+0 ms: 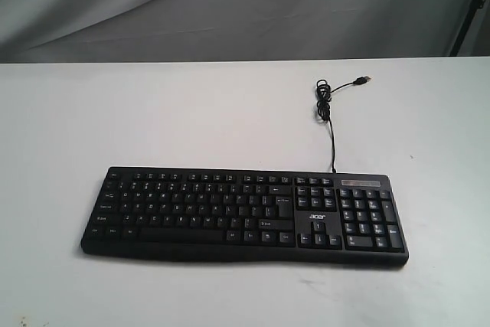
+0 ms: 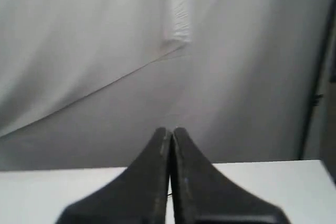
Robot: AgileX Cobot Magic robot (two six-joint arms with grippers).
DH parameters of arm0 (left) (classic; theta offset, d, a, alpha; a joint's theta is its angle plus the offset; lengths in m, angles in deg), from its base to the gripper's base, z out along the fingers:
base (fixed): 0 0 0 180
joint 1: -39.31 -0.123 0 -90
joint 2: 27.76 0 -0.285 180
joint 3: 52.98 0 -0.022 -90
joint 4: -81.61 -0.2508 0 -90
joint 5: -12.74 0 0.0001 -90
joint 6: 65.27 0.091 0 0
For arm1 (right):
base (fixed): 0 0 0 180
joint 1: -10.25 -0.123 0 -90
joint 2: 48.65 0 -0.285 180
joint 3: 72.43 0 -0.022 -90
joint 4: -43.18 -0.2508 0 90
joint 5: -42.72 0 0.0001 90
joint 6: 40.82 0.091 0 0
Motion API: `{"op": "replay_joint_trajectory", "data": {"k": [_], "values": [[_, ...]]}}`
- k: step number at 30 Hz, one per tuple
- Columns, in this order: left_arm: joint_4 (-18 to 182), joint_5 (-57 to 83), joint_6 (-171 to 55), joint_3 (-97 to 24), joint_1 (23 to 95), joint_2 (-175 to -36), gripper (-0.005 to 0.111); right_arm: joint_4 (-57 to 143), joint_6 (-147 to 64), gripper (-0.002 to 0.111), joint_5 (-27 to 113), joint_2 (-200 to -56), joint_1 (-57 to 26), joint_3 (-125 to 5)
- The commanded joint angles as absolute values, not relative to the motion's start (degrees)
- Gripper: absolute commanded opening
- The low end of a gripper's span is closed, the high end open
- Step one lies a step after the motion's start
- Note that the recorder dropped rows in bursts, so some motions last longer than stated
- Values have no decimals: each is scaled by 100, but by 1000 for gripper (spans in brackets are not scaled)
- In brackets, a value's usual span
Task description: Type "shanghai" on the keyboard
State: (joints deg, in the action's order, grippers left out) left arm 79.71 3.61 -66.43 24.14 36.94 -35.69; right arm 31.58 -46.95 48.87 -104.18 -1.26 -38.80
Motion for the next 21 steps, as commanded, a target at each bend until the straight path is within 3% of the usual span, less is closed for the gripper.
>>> {"op": "replay_joint_trajectory", "data": {"k": [1,9,21], "values": [[7971,396,-6658,2424,3731,-3555,0,3172,-4670,0,4036,-8590,1154,-2104],[7971,396,-6658,2424,3731,-3555,0,3172,-4485,0,4344,-6782,1638,-317],[7971,396,-6658,2424,3731,-3555,0,3697,-4180,0,4555,-6035,1638,479]]}}
